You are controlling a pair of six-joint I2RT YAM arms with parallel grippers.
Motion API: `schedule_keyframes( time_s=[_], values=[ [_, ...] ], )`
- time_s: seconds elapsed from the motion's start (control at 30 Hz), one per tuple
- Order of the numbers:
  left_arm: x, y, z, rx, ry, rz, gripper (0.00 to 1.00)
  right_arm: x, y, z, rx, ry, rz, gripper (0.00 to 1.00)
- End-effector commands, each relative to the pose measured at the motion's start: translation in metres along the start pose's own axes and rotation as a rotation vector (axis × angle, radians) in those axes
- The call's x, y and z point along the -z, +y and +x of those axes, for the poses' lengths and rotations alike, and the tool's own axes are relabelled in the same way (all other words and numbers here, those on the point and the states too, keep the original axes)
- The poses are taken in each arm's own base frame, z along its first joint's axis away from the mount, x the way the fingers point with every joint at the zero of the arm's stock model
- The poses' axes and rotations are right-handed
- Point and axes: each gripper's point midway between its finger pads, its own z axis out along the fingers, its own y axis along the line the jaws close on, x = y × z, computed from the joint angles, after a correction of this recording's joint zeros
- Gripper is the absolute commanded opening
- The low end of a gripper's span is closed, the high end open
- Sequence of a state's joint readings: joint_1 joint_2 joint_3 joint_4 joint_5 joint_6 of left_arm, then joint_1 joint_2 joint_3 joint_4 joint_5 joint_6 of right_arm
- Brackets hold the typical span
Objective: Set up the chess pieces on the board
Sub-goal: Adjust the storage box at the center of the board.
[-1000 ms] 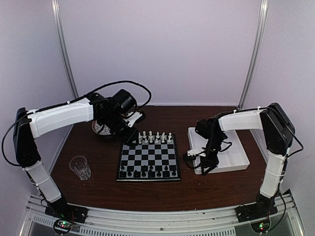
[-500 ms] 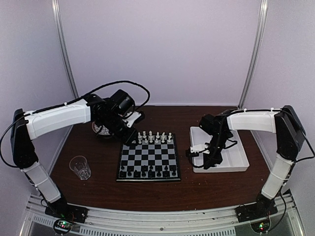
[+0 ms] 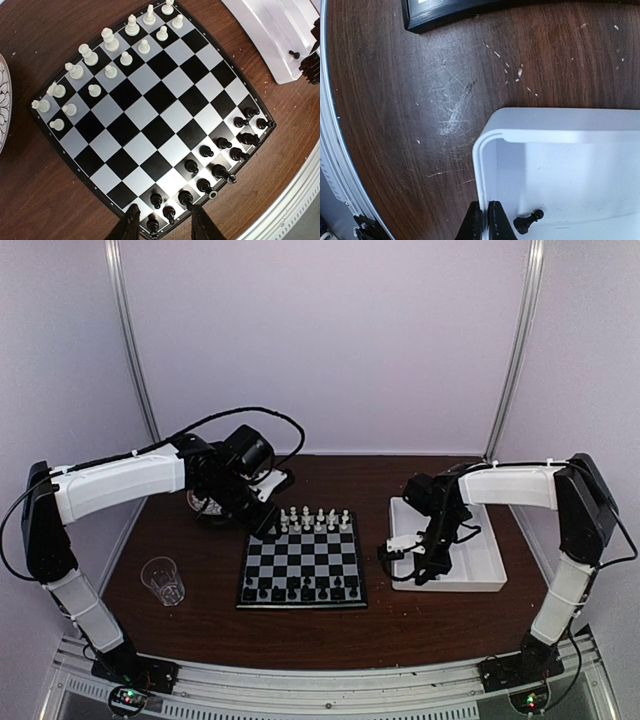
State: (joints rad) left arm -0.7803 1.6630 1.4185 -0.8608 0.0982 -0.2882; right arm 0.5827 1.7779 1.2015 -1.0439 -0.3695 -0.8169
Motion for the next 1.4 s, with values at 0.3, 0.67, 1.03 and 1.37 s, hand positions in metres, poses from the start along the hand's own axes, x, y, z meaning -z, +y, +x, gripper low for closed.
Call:
schedule_keyframes(
  time_s=[0.3,0.67,1.03,1.37],
  values=[
    [0.001,-0.006,-0.013,0.008,-0.056,0.046,0.36,0.044,0.035,-0.003,-0.016,-0.014,-0.057,0.03],
    [0.001,-0.007,-0.010,0.007,-0.050,0.050,0.36,0.018,0.046,0.001,-0.017,0.010,-0.109,0.04],
    [0.005,-0.007,-0.015,-0.004,-0.065,0.048,0.36,0.070,0.023,-0.012,0.043,-0.011,0.112,0.04],
    [0.008,-0.002,-0.013,-0.010,-0.074,0.020,0.35,0.003,0.092,0.016,0.247,0.172,0.003,0.12]
  ],
)
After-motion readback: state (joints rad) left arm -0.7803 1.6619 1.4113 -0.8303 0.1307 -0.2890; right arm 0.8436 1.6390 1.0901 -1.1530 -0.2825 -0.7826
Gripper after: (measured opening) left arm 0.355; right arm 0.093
